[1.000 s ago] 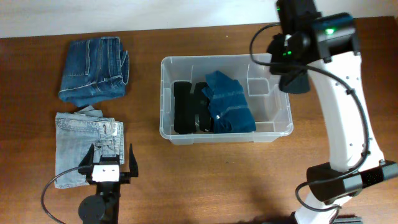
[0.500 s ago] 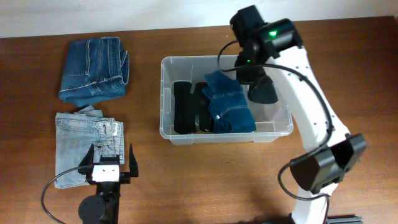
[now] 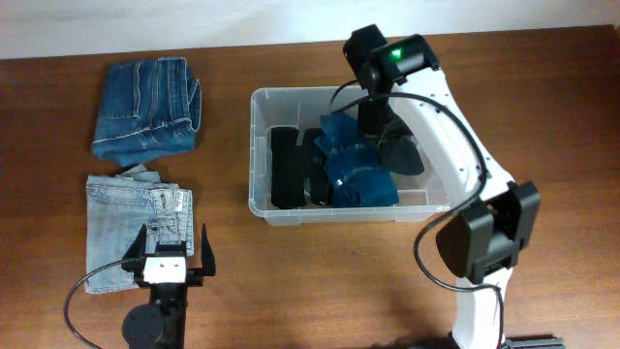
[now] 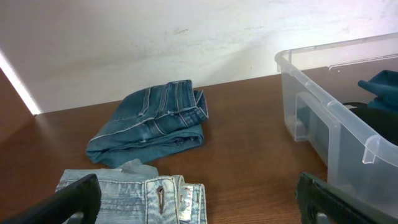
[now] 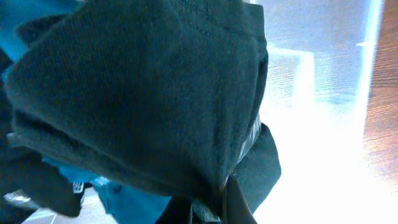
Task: Pack container
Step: 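Carry the black garment left and lower it into the bin, then open the right gripper to release the black garment in the bin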
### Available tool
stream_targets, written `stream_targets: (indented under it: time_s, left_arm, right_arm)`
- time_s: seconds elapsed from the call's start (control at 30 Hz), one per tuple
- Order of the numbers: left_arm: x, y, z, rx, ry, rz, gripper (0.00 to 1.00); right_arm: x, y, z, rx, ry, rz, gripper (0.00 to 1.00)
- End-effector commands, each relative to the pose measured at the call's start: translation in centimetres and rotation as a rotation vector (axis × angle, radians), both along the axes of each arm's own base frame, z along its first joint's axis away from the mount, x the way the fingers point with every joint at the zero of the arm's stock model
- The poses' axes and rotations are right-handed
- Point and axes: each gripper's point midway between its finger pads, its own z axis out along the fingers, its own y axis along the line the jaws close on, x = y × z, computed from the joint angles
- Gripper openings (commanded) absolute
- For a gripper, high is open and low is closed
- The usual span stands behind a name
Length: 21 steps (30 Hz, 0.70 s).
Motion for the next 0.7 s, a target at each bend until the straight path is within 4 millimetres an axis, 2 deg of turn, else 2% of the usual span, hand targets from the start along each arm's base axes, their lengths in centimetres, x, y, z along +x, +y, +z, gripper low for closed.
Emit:
stream_targets:
  time_s: [0.0,0.37,0.67]
  left_arm:
    - [0.0,-0.1,-0.1,0.012,0.0,-0.007,0.99]
    - [0.0,-0.1,-0.1,0.012,0.0,-0.008,0.99]
    - [0.0,-0.1,-0.1,0.012,0.0,-0.007,0.99]
  right_arm:
    - [-0.1,-0.2,-1.6,-0.036,0.032,-0.015,0.04]
    - [-1.0,-1.4,-4.5,-0.107,0.086,-0.021,0.04]
    - [-0.5,-1.5,-4.8,-0.113,0.065,-0.022,0.04]
